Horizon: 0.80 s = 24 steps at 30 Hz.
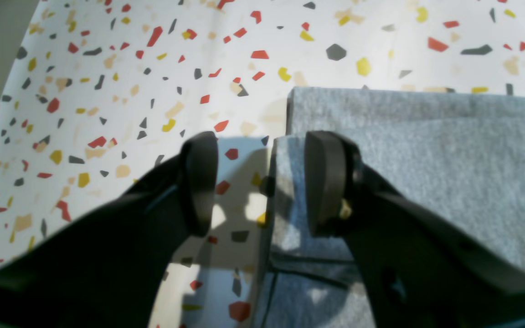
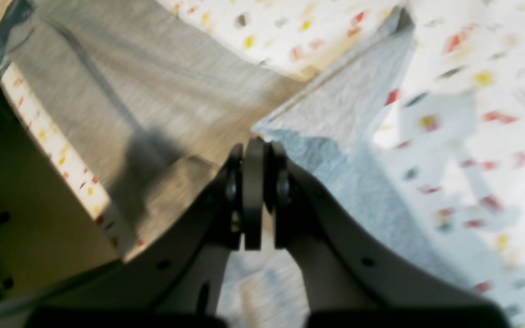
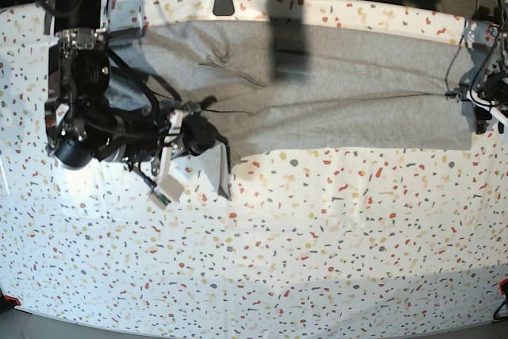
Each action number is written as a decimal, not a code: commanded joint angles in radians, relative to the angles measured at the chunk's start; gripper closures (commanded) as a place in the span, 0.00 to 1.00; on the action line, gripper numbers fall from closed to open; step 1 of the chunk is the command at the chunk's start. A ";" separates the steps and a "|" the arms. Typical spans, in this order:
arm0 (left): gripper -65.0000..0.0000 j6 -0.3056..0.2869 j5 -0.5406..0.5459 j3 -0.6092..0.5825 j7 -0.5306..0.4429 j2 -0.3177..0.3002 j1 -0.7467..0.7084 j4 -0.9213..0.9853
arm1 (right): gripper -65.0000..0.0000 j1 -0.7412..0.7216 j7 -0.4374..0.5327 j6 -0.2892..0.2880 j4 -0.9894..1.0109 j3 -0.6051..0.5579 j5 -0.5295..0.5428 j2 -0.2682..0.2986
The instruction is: Fold the T-shirt properly
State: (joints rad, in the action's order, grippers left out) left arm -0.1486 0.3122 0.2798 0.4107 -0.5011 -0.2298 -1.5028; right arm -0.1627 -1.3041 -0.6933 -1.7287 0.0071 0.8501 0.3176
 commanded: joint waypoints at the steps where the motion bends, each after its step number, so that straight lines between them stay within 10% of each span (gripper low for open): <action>1: 0.54 0.007 0.003 0.008 -0.022 -0.023 0.011 -0.016 | 1.00 0.015 0.018 -0.005 -0.046 0.005 0.022 -0.001; 24: 0.54 0.006 0.003 0.008 -0.023 -0.023 0.011 -0.015 | 1.00 0.315 0.035 -0.005 -0.196 0.004 0.068 -0.105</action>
State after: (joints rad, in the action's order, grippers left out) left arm -0.1482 0.3122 0.2798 0.4114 -0.5014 -0.2295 -1.5028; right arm 0.1612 -1.2835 -0.6933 -1.9053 0.0067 0.8928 0.2123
